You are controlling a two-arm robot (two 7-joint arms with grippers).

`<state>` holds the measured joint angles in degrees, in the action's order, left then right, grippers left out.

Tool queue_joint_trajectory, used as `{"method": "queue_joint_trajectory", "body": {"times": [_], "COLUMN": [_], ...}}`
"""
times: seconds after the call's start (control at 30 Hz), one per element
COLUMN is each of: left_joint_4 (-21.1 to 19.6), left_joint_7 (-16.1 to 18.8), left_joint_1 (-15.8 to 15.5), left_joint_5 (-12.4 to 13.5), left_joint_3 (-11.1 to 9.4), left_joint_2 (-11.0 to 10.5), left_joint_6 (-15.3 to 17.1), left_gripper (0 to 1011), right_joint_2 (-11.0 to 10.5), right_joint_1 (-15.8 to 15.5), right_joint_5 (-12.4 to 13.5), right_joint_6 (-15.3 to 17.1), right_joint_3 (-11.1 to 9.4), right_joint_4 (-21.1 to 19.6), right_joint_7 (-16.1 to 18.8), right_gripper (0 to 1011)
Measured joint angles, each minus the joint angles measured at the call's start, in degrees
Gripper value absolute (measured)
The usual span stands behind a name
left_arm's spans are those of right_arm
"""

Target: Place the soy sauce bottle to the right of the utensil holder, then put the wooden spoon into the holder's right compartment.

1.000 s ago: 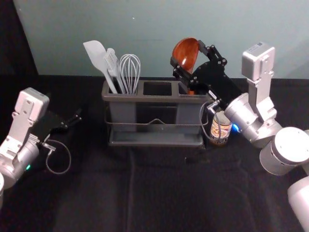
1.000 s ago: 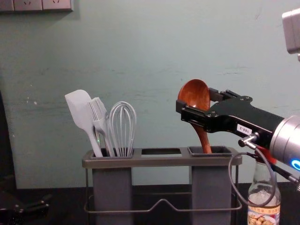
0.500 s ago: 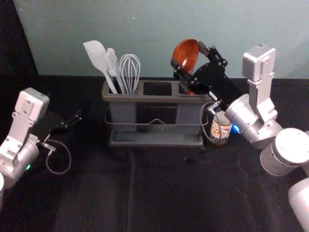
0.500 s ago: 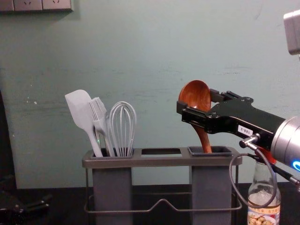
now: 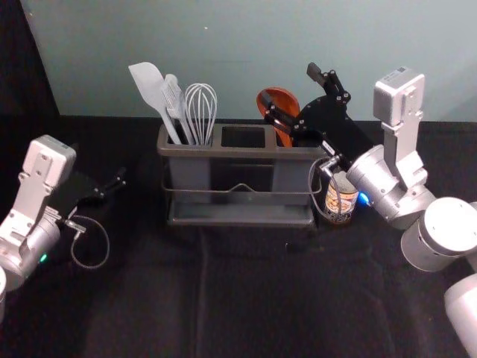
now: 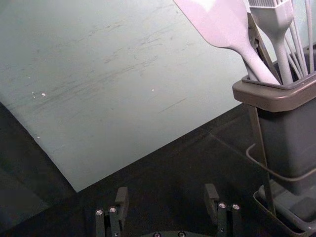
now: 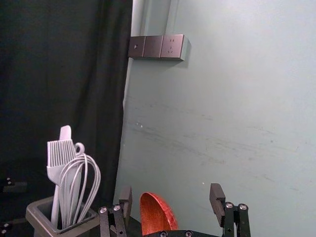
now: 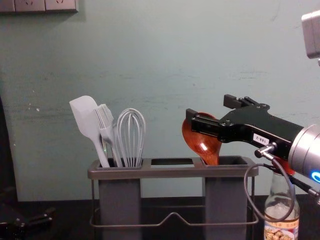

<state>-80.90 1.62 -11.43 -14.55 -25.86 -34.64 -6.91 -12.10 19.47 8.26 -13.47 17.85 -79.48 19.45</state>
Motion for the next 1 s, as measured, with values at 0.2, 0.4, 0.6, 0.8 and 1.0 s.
{"method": "queue_joint_trajectory", "body": {"times": [0.2,0.4,0.6,0.8,1.0], "left_joint_4": [0.00,0.00,0.00,0.00,0.00], "left_joint_7": [0.00,0.00,0.00,0.00,0.00], "left_joint_1": [0.00,0.00,0.00,0.00,0.00], "left_joint_5": [0.00,0.00,0.00,0.00,0.00], "left_joint_3": [0.00,0.00,0.00,0.00,0.00], "left_joint_2": [0.00,0.00,0.00,0.00,0.00], "left_joint_6": [0.00,0.00,0.00,0.00,0.00], "left_gripper": [1005,1005,1005,1005,1005], "right_joint_2": [0.00,-0.11,-1.46,-3.11,-4.73], "right_joint_1": [0.03,-0.01,-0.98,-2.35,-4.87], "right_joint_5": [0.00,0.03,1.32,2.59,5.04], "right_joint_6": [0.01,0.72,6.33,10.63,16.11], "right_joint_3": [0.00,0.02,-0.03,-0.27,-1.49], "right_joint_4": [0.02,-0.26,-4.61,-9.84,-15.74], "right_joint_7": [0.00,0.04,0.79,0.84,0.29], "right_gripper": [1004,1004,1004,1004,1004]}}
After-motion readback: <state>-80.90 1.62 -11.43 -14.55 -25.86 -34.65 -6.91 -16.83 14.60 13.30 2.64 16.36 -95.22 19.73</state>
